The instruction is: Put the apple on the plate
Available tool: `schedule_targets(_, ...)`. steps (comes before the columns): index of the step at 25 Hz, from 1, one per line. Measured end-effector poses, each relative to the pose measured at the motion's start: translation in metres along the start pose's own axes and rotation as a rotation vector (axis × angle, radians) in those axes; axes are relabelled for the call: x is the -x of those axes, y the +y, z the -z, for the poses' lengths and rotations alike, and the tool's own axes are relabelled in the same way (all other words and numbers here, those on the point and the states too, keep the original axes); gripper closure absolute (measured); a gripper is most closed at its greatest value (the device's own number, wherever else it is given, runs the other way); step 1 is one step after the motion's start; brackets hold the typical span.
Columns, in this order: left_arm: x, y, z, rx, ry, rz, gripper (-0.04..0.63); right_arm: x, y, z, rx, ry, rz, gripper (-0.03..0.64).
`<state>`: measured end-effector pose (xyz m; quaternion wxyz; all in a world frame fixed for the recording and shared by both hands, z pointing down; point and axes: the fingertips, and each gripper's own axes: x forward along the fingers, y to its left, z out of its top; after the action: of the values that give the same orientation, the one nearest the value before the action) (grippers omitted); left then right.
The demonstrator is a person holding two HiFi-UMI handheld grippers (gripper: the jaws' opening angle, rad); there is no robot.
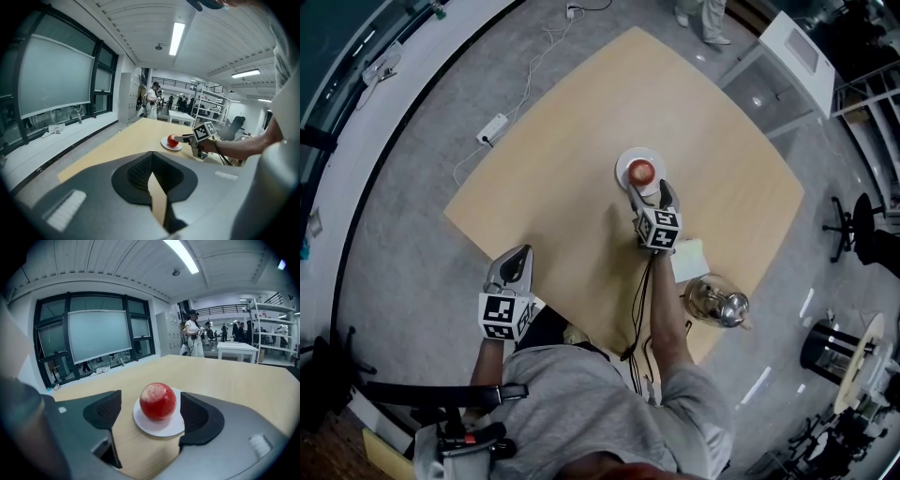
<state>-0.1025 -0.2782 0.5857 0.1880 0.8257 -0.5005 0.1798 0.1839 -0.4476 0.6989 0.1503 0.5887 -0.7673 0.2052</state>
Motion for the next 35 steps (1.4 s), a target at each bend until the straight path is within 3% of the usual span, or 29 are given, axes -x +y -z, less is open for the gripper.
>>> schedule_targets(18, 0.059, -0.036, 0.003, -0.030, -0.098, 0.062, 0.575, 0.101, 0.036, -0.011, 0.056, -0.090, -0.001, 0.345)
schedule_targets(35, 0.110, -0.081, 0.010, -0.066, -0.180, 0.114, 0.575, 0.225, 0.055, -0.014, 0.032, -0.224, 0.026, 0.456)
